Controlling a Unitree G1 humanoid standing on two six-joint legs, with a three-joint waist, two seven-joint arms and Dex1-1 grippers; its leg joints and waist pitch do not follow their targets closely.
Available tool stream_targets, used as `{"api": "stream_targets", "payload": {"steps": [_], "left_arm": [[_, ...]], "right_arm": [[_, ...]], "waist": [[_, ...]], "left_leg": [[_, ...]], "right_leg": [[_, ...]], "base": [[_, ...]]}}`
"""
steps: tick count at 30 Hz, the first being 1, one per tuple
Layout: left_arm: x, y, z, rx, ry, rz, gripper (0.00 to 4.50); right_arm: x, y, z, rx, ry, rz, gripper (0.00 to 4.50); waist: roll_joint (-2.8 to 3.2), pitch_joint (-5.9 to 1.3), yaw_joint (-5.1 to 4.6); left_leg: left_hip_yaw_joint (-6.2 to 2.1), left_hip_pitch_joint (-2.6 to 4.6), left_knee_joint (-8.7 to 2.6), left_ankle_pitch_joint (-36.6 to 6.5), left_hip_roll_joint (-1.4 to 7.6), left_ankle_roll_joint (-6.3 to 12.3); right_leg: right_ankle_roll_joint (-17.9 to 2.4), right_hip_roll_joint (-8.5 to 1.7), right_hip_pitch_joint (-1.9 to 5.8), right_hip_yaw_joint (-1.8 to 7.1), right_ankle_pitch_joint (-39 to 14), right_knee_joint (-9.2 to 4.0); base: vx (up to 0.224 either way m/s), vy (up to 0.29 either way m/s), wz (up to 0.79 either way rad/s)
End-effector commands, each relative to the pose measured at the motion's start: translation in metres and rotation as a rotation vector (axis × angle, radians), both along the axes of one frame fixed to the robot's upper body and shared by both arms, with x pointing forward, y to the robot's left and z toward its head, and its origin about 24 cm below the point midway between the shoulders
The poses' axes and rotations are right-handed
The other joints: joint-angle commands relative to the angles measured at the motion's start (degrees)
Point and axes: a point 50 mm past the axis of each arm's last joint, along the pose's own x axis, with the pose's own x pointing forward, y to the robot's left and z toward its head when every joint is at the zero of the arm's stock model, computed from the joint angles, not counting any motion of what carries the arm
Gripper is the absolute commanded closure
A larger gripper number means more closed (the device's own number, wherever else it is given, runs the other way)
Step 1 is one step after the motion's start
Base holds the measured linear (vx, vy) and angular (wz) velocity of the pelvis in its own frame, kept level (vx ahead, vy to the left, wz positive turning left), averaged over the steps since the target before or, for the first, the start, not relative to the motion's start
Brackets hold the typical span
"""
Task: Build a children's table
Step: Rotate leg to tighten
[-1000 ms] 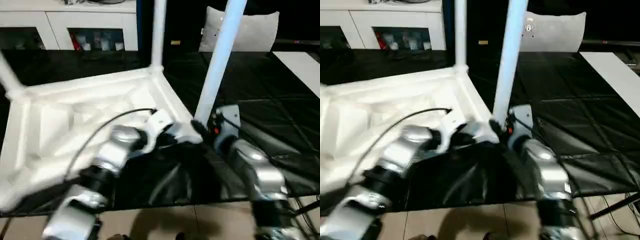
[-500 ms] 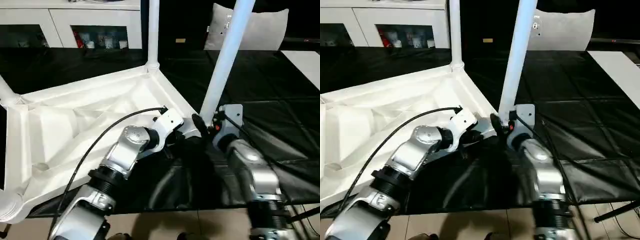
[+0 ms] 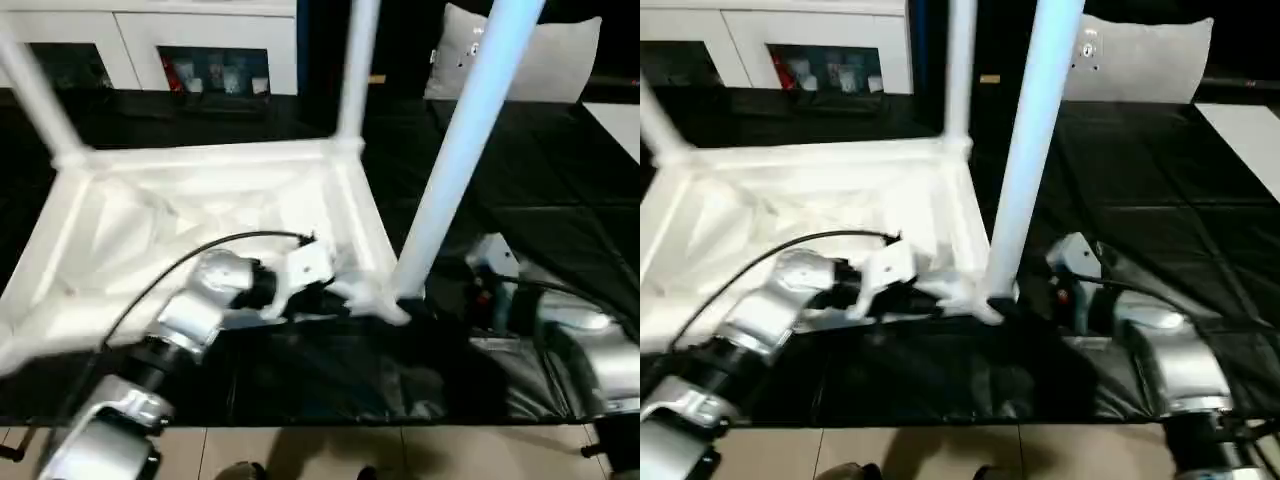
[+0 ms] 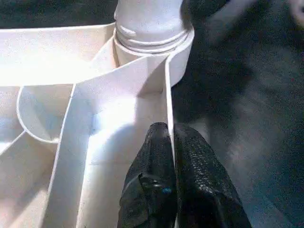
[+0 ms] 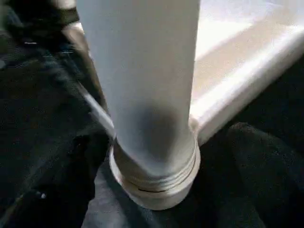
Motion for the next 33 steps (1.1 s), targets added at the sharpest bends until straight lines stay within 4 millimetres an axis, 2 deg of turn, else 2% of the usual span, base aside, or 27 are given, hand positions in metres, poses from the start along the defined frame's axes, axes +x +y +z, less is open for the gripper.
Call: {"api": "stream_targets", "payload": {"steps": [1,4,5,8,9,11,13,14,20,23,28,31,33], "left_arm": [[-0.009,-0.004,-0.004,0.029,0.025,-0.125,4.50],[-0.010,0.000,-0.003,0.046,0.031,-0.155,4.50],[-0.010,0.003,-0.002,0.061,0.033,-0.192,4.50],[-0.011,0.004,-0.001,0.070,0.038,-0.219,4.50],[-0.011,0.005,-0.001,0.074,0.041,-0.240,4.50],[-0.013,0.005,0.000,0.075,0.050,-0.264,4.50],[-0.015,0.001,0.000,0.066,0.066,-0.292,4.50],[-0.016,-0.001,0.000,0.061,0.067,-0.300,4.50],[-0.016,-0.002,-0.001,0.058,0.068,-0.315,4.50],[-0.017,-0.001,-0.001,0.064,0.072,-0.322,4.50],[-0.016,0.000,-0.001,0.062,0.080,-0.311,4.50],[-0.014,-0.002,0.000,0.038,0.090,-0.259,4.50],[-0.009,-0.006,0.000,0.000,0.107,-0.157,4.50]], "right_arm": [[-0.005,0.003,0.003,0.033,0.021,0.110,0.21],[-0.008,0.003,0.005,0.035,0.046,0.173,0.55],[-0.012,0.003,0.006,0.037,0.080,0.256,0.61],[-0.013,0.004,0.006,0.039,0.096,0.295,0.90],[-0.014,0.004,0.006,0.041,0.108,0.324,0.96],[-0.013,0.006,0.005,0.034,0.103,0.338,1.03],[-0.012,0.008,0.002,0.031,0.103,0.355,1.29],[-0.012,0.009,0.002,0.034,0.102,0.364,1.38],[-0.013,0.012,0.003,0.054,0.106,0.397,1.86],[-0.016,0.013,0.003,0.065,0.114,0.422,2.05],[-0.020,0.015,0.001,0.078,0.131,0.439,2.35],[-0.024,0.020,0.000,0.117,0.153,0.431,2.40],[-0.023,0.030,-0.003,0.142,0.157,0.361,2.41]], "waist": [[-0.87,-3.75,-0.01],[-0.80,-3.83,0.23],[-0.91,-3.76,0.51],[-0.87,-3.76,0.91],[-1.05,-3.72,0.92],[-0.99,-3.73,1.00],[-0.91,-3.80,1.04],[-1.10,-3.66,1.01],[-0.92,-3.76,1.37],[-1.08,-3.75,1.42],[-1.04,-3.69,1.47],[-1.06,-3.65,1.66],[-0.92,-3.53,1.69]], "left_leg": [[-1.49,0.99,-3.13,-7.2,4.02,7.78],[-1.41,1.09,-3.09,-6.7,4.17,7.41],[-1.35,1.02,-3.01,-6.5,4.19,7.49],[-1.30,0.92,-2.91,-7.0,4.18,7.10],[-1.28,0.88,-2.92,-7.2,4.17,6.94],[-1.32,0.92,-2.91,-7.5,4.17,6.48],[-1.32,1.03,-2.91,-7.3,4.19,6.00],[-1.28,1.01,-2.93,-7.3,4.18,6.02],[-1.30,0.95,-2.79,-5.9,4.16,6.77],[-1.31,0.85,-2.79,-6.0,4.14,6.90],[-1.31,0.92,-2.82,-6.4,4.14,6.60],[-1.30,0.95,-2.84,-6.0,4.17,6.70],[-1.33,0.96,-2.89,-6.6,4.14,6.44]], "right_leg": [[-15.5,-4.39,2.92,2.63,-7.1,-3.56],[-15.6,-4.34,2.79,2.62,-6.4,-3.40],[-15.8,-4.35,2.78,2.61,-6.0,-3.31],[-15.5,-4.48,2.67,2.58,-7.1,-3.24],[-15.3,-4.52,2.66,2.60,-7.6,-3.29],[-15.1,-4.55,2.59,2.61,-8.6,-3.31],[-15.2,-4.52,2.48,2.63,-8.5,-3.29],[-15.2,-4.50,2.39,2.63,-8.4,-3.31],[-15.6,-4.52,2.51,2.61,-6.0,-2.98],[-15.5,-4.55,2.62,2.58,-6.4,-3.03],[-15.4,-4.52,2.57,2.58,-7.1,-3.11],[-15.3,-4.47,2.55,2.62,-6.7,-3.07],[-15.3,-4.49,2.43,2.60,-7.8,-3.19]], "base": [[0.000,0.000,0.00],[0.000,0.000,0.00],[0.000,0.000,0.00],[0.000,0.000,0.00],[0.000,0.000,0.00],[0.000,0.000,0.00],[0.000,0.000,0.00],[0.000,0.000,0.00],[0.000,0.000,0.00],[0.000,0.000,0.00],[0.000,0.000,0.00],[0.000,0.000,0.00],[0.000,0.000,0.00]]}}
